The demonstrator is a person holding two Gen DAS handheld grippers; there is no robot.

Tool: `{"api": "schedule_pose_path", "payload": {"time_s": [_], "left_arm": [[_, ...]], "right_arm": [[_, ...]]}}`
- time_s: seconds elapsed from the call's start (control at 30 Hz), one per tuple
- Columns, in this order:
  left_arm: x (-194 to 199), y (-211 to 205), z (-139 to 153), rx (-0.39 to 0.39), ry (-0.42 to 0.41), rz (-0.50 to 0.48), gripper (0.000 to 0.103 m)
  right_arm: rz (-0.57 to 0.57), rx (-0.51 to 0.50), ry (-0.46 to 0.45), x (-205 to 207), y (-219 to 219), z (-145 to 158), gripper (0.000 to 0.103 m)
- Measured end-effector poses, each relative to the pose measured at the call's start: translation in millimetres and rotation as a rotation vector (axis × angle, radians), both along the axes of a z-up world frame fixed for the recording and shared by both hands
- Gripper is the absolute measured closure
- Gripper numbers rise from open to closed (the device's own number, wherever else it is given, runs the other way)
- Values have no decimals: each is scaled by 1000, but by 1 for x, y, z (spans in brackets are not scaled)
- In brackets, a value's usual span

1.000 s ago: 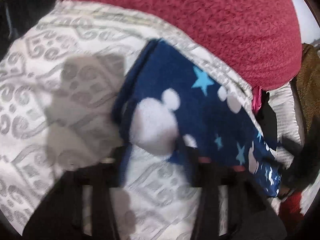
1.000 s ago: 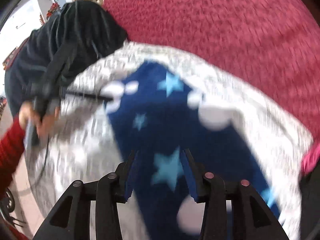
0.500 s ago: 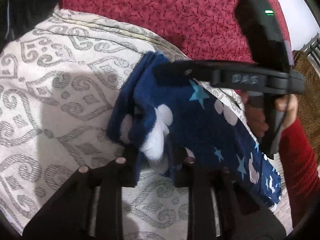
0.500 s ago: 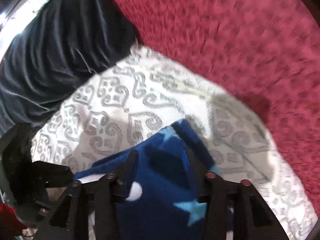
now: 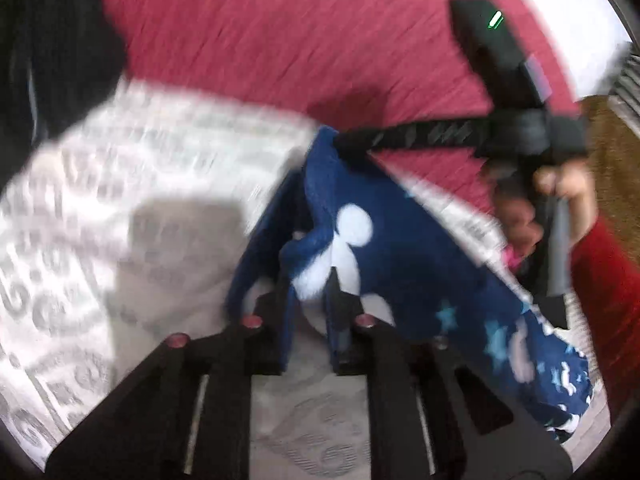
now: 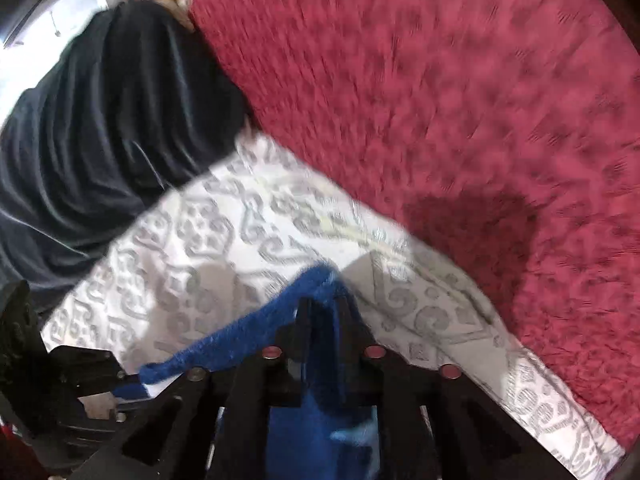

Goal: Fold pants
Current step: 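Lift and fold the held pants over with both grippers, then release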

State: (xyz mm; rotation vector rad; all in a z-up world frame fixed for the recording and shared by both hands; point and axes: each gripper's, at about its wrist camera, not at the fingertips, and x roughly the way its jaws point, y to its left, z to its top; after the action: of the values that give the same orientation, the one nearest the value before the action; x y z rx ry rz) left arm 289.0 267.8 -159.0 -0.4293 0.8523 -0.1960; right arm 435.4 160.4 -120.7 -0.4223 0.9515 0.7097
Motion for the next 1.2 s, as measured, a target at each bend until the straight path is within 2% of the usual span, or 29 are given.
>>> {"api": "schedule_pose_path", "payload": {"time_s": [0.03,0.1,0.13,0.17,0.2,0.23,0.27,0.37,0.43,0.5,0.53,0.57,0.6,0.63,0.7,0.83,0.9,0.97,1.0,1.1,1.2], "left_arm": [[4,2,-10,5,57,4,81],[-1,8,-11,-29,58,3,81],[-5,10,-6,-27,53,5,80],[-10,11,-1,-17,48,10,70],[-16,11,2,7,52,20,52],[-20,11,3,30,58,30,46],[-22,10,5,39,62,24,44],[-16,5,-3,-13,104,-15,44],[-11,8,-15,-30,144,-8,44],[-11,10,-14,-50,125,7,46],[-8,10,-14,-72,108,12,55],[-5,11,-14,-115,71,9,92],[1,11,-16,-158,68,-19,92],[2,11,-15,-156,53,-8,92],[-6,11,-6,-135,7,-6,92],[-44,22,30,-162,-112,5,92],[-70,33,48,-174,-145,28,92],[-92,38,70,-170,-184,52,92],[-101,39,81,-140,-212,63,92],[-137,35,109,46,-275,106,92],[-151,39,109,163,-226,155,92]], "right_arm": [[-4,-42,24,6,5,-12,77],[-12,-123,43,12,11,-34,71],[-1,-140,38,12,10,-40,65],[6,-136,31,12,6,-40,51],[14,-115,27,12,0,-39,42],[17,-97,35,12,-5,-38,27],[26,-64,66,13,-11,-37,22],[34,-28,152,18,-18,-43,22],[36,-21,210,21,-17,-51,22],[20,-39,200,21,-10,-60,23],[25,-43,175,18,-8,-60,38],[41,-33,156,14,-5,-58,69],[49,7,176,10,-4,-52,84],[38,19,162,7,-3,-45,88],[60,18,113,-3,-5,-31,90],[104,121,117,-20,-13,4,90],[163,171,128,-35,-8,22,90],[238,175,112,-53,8,33,90],[266,180,116,-60,14,36,90],[375,215,146,-87,47,40,90],[463,216,159,-108,83,34,90]]}}
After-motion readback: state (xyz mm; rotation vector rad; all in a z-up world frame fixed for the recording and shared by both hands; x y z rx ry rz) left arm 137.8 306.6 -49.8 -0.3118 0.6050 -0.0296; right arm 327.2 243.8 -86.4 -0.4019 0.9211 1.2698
